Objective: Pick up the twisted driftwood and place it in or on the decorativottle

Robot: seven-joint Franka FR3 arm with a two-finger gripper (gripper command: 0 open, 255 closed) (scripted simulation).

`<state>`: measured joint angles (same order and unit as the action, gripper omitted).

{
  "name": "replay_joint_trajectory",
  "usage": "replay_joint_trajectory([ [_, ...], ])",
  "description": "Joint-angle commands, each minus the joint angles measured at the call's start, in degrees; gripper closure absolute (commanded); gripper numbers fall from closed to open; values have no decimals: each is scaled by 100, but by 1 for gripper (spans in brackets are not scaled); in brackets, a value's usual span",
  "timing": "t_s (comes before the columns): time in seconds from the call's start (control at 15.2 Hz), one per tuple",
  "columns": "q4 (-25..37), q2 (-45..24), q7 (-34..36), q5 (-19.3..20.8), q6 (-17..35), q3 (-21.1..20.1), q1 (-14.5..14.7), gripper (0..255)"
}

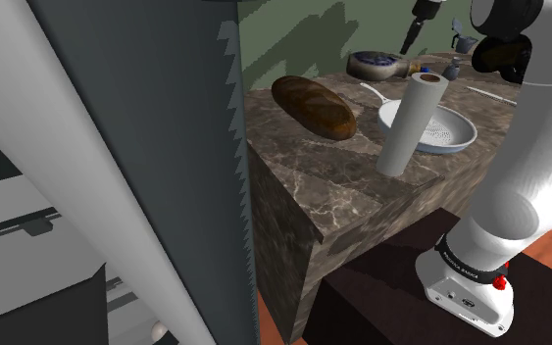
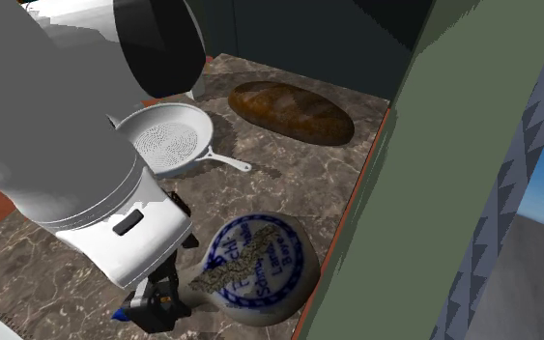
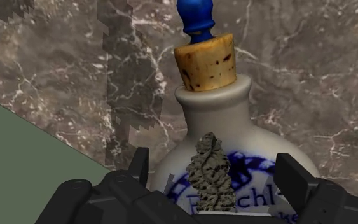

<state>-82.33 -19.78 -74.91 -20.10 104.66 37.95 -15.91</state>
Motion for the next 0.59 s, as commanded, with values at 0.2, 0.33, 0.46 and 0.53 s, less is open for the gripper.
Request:
replay_joint_trajectory([
  [0.2, 444, 24, 45, 27, -463, 32, -84, 0],
  [0.33, 445, 23, 44, 27, -464, 32, -84, 0],
  [0.46, 445, 23, 44, 27, -464, 32, -84, 0],
  [0.53, 445, 23, 44, 27, -464, 32, -84, 0],
])
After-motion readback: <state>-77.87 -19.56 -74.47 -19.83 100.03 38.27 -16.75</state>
